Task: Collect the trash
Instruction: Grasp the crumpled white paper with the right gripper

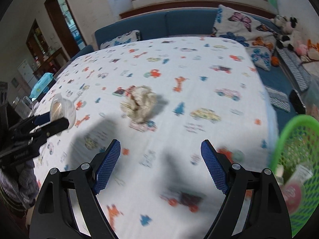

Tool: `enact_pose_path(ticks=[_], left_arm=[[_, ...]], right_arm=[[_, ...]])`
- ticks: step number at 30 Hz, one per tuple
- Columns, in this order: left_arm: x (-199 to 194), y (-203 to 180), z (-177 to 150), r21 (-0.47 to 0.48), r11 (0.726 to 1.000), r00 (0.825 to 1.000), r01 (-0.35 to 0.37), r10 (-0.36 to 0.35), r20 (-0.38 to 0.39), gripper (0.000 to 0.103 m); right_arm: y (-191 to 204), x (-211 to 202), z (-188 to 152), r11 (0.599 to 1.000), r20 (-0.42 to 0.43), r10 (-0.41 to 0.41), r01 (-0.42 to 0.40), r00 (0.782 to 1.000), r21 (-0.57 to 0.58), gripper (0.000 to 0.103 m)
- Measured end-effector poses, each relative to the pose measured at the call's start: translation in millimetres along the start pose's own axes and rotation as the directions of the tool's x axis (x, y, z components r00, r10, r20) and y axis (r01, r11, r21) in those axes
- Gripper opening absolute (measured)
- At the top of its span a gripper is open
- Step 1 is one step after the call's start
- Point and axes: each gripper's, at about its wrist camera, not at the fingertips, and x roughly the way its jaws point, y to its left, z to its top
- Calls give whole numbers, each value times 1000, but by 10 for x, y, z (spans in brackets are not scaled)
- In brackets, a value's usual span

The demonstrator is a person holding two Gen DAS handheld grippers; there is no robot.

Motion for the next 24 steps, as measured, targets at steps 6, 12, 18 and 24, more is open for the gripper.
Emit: enact_pose_path(ticks=[6, 12, 18, 24], left_arm=[[-63, 134, -33, -20, 1000, 1000, -14, 14, 7, 66], [-57, 221, -67, -34, 999, 1000, -18, 18, 4, 66], [-10, 297, -80, -48, 999, 1000, -18, 18, -5, 66], [19, 339, -88, -57, 998, 1000, -19, 18, -12, 66]], right_arm=[[161, 307, 203, 999, -16, 39, -39, 999, 6, 82], [215, 571, 325, 999, -42, 36, -36, 998, 10, 81], [192, 830, 410, 998, -71, 55, -52, 996, 45, 78], [213, 982, 441, 997, -86, 56, -52, 995, 50, 68]])
